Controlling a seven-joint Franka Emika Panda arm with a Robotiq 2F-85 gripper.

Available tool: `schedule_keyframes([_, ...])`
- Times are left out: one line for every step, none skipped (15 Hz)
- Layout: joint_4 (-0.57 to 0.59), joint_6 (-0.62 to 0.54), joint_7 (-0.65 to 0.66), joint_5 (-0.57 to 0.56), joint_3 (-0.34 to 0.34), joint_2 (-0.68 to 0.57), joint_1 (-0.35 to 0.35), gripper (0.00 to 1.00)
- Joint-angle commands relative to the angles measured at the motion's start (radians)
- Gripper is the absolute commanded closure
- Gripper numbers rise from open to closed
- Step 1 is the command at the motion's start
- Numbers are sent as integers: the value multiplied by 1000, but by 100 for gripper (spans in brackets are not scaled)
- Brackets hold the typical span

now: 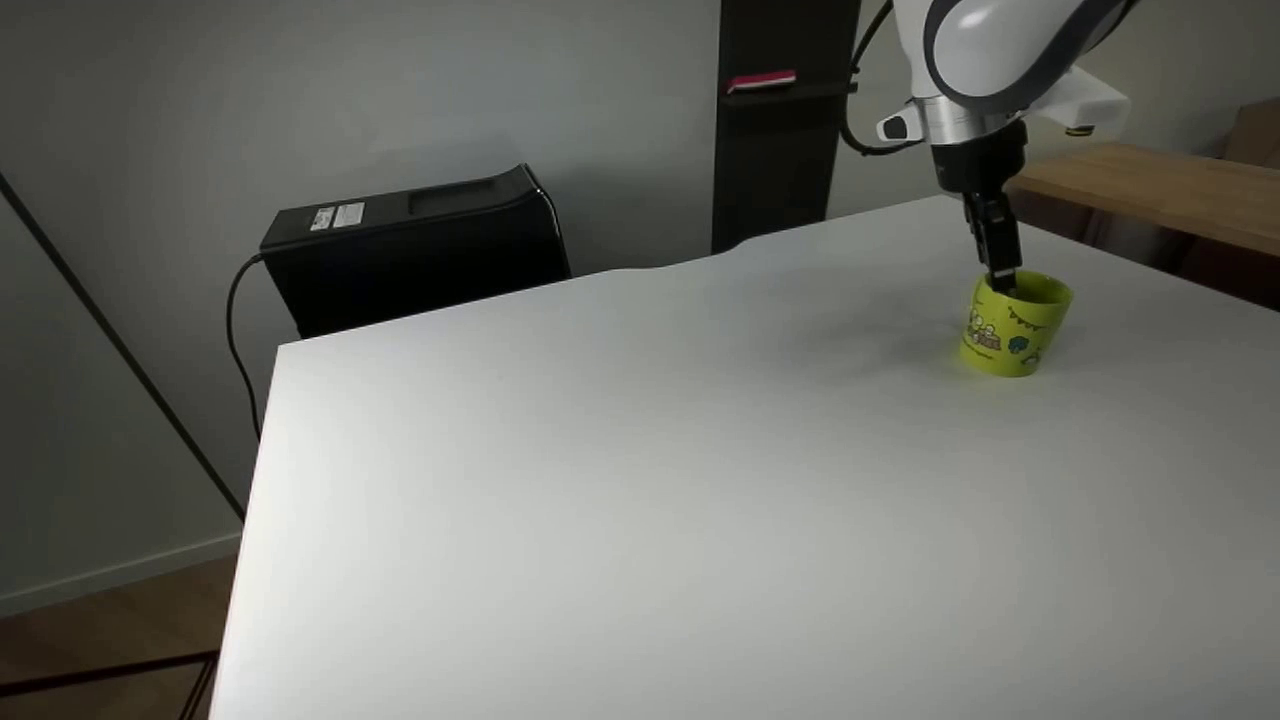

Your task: Pick up the marker from the cup and place it on the table

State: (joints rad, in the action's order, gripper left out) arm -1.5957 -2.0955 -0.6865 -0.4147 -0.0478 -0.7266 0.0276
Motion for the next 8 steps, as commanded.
schedule_keyframes([55, 41, 34, -18, -2, -32, -9, 61])
schedule_keyframes([59, 48, 36, -19, -3, -34, -11, 69])
schedule_keyframes([63, 55, 36, -17, -3, -36, -11, 75])
schedule_keyframes([66, 62, 36, -16, -2, -37, -10, 83])
schedule_keyframes([70, 68, 34, -12, -1, -38, -8, 89])
schedule_keyframes([74, 74, 35, -9, -1, -39, -6, 95])
schedule_keyframes([78, 82, 35, -7, 0, -39, -5, 96])
schedule_keyframes([79, 89, 39, -4, 0, -37, -4, 94])
